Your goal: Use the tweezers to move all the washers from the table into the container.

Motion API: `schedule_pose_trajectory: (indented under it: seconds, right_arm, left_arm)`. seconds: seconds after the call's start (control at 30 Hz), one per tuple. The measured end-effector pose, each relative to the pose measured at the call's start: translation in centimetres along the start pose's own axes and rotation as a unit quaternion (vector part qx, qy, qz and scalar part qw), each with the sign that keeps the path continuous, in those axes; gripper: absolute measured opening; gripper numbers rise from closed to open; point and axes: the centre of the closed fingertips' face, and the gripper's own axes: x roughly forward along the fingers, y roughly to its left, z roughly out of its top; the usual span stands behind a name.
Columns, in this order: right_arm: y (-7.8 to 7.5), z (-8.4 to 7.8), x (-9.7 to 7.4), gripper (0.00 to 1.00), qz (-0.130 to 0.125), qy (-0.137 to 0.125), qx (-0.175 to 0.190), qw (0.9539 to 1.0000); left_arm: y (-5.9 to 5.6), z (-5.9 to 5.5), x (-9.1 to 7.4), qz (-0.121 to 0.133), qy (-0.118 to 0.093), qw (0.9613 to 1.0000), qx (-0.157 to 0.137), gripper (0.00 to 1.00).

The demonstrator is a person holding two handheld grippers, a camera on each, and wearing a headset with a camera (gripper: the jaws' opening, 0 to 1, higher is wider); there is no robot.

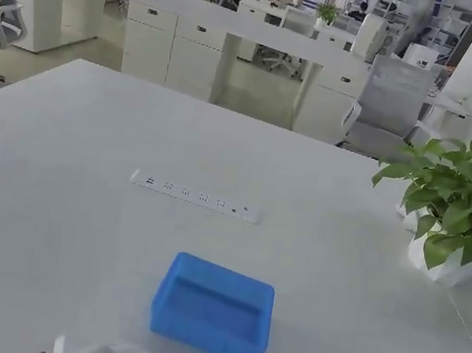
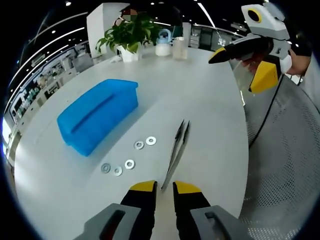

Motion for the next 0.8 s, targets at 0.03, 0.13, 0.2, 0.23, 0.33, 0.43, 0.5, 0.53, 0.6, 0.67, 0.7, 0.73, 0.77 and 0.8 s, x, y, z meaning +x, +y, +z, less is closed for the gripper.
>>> schedule_pose_trajectory:
  seconds: [0.03, 0.13, 0.2, 0.23, 0.33, 0.43, 0.5, 0.53, 0.6, 0.67, 0.7, 0.73, 0.77, 0.8]
  right_arm:
    - [0.1, 0.0, 0.1, 0.77, 0.001, 0.001, 0.000, 1.0000]
    - [0.4, 0.0, 0.3, 0.76, 0.007, 0.001, 0.002, 1.0000]
    - [0.8, -0.1, 0.6, 0.76, 0.011, 0.005, -0.008, 0.9999]
    - [1.0, -0.1, 0.7, 0.76, 0.013, 0.008, -0.015, 0.9998]
    - [1.4, 0.2, 0.9, 0.76, 0.019, 0.007, -0.022, 0.9996]
    - [1.7, 0.4, 1.4, 0.74, 0.028, 0.005, -0.028, 0.9992]
    - [2.0, 0.3, 2.0, 0.73, 0.036, 0.007, -0.036, 0.9987]
    - [2.1, 0.1, 2.3, 0.73, 0.042, 0.012, -0.038, 0.9984]
    - [2.5, 0.0, 2.6, 0.72, 0.049, 0.016, -0.043, 0.9977]
    - [2.7, 0.1, 2.6, 0.71, 0.050, 0.015, -0.048, 0.9975]
    - [2.7, 0.2, 2.6, 0.71, 0.051, 0.015, -0.048, 0.9974]
    - [2.8, 0.2, 2.6, 0.71, 0.052, 0.015, -0.048, 0.9974]
    - [2.8, 0.2, 2.6, 0.71, 0.052, 0.015, -0.048, 0.9974]
    - [2.9, 0.1, 2.5, 0.71, 0.052, 0.014, -0.048, 0.9974]
  left_arm:
    - [0.0, 0.1, 0.0, 0.000, -0.004, 1.0000, 0.001, 0.11]
    - [-0.1, 0.2, 0.0, -0.004, -0.004, 1.0000, 0.003, 0.10]
    - [-0.1, 0.2, 0.2, -0.005, -0.007, 1.0000, 0.004, 0.08]
    - [-0.1, 0.3, 0.2, -0.005, -0.008, 0.9999, 0.007, 0.06]
    - [-0.2, 0.1, 0.2, -0.008, -0.004, 0.9999, 0.012, 0.00]
    - [-0.5, 0.1, 0.2, -0.021, -0.011, 0.9997, 0.005, 0.00]
    - [-0.7, 0.1, 0.1, -0.021, -0.010, 0.9997, 0.010, 0.00]
    - [-0.9, 0.2, -0.1, -0.022, -0.014, 0.9995, 0.019, 0.00]
    - [-1.1, 0.6, -0.7, -0.021, -0.017, 0.9994, 0.020, 0.00]
    - [-1.0, 1.0, -1.3, -0.015, -0.021, 0.9994, 0.021, 0.00]
    - [-0.9, 1.7, -1.8, -0.006, -0.035, 0.9991, 0.025, 0.00]
    - [-0.8, 2.0, -2.2, -0.001, -0.040, 0.9990, 0.020, 0.00]
    - [-0.8, 2.1, -2.5, 0.000, -0.040, 0.9990, 0.018, 0.00]
    - [-0.7, 2.4, -3.0, 0.004, -0.041, 0.9990, 0.017, 0.00]
